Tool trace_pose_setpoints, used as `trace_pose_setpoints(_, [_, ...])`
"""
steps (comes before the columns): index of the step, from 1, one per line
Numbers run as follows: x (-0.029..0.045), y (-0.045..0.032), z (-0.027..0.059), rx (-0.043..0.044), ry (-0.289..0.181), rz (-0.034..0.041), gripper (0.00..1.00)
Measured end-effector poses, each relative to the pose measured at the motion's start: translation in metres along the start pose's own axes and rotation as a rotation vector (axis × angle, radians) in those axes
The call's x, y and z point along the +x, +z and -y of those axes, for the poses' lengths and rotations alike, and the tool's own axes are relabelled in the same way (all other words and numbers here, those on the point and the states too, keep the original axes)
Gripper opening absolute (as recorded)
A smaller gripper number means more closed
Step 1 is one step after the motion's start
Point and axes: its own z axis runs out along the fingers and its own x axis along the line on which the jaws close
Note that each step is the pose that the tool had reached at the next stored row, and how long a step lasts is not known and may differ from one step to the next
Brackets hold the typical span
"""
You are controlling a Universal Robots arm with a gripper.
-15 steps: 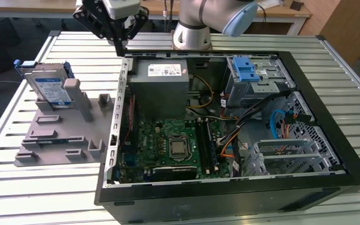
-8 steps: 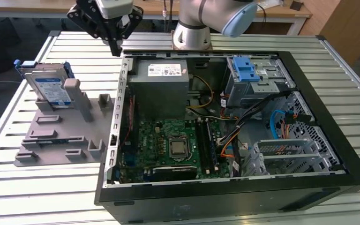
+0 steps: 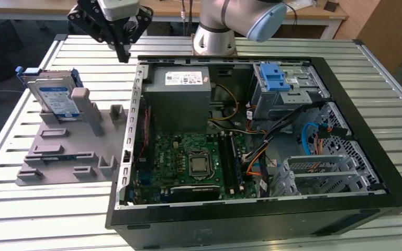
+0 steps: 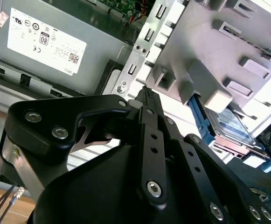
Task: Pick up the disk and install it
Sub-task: 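Reach for the disk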
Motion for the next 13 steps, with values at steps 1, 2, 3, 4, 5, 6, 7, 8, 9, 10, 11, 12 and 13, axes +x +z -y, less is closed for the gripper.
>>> trace_pose_setpoints(1, [0.0012,0.0000,0.0000,0.0000,0.000,0.0000,0.11])
trace_pose_setpoints(2, [0.0026,0.0000,0.0000,-0.0001,0.000,0.0000,0.11])
trace_pose_setpoints(3, [0.0037,0.0000,-0.0001,0.0000,0.000,0.0000,0.11])
trace_pose_setpoints(4, [0.0050,0.0000,-0.0001,0.0000,0.000,0.0000,0.11])
trace_pose_setpoints(5, [0.0062,0.0001,-0.0001,-0.0001,0.000,0.0000,0.11])
trace_pose_setpoints(6, [0.0074,0.0001,-0.0001,-0.0001,0.000,0.0001,0.11])
trace_pose_setpoints(7, [0.0085,0.0001,-0.0001,-0.0001,0.000,0.0000,0.11])
trace_pose_setpoints(8, [0.0096,0.0001,-0.0001,0.0000,0.000,0.0000,0.11])
trace_pose_setpoints(9, [0.0105,0.0001,-0.0001,0.0000,0.000,-0.0001,0.11])
trace_pose_setpoints(10, [0.0115,0.0001,-0.0001,0.0000,0.000,0.0000,0.11])
trace_pose_setpoints(11, [0.0126,0.0001,0.0000,0.0000,0.000,0.0000,0.11])
trace_pose_setpoints(12, [0.0136,0.0001,0.0000,-0.0001,0.000,0.0000,0.11])
trace_pose_setpoints(13, [0.0145,0.0001,0.0000,-0.0001,0.000,-0.0001,0.11])
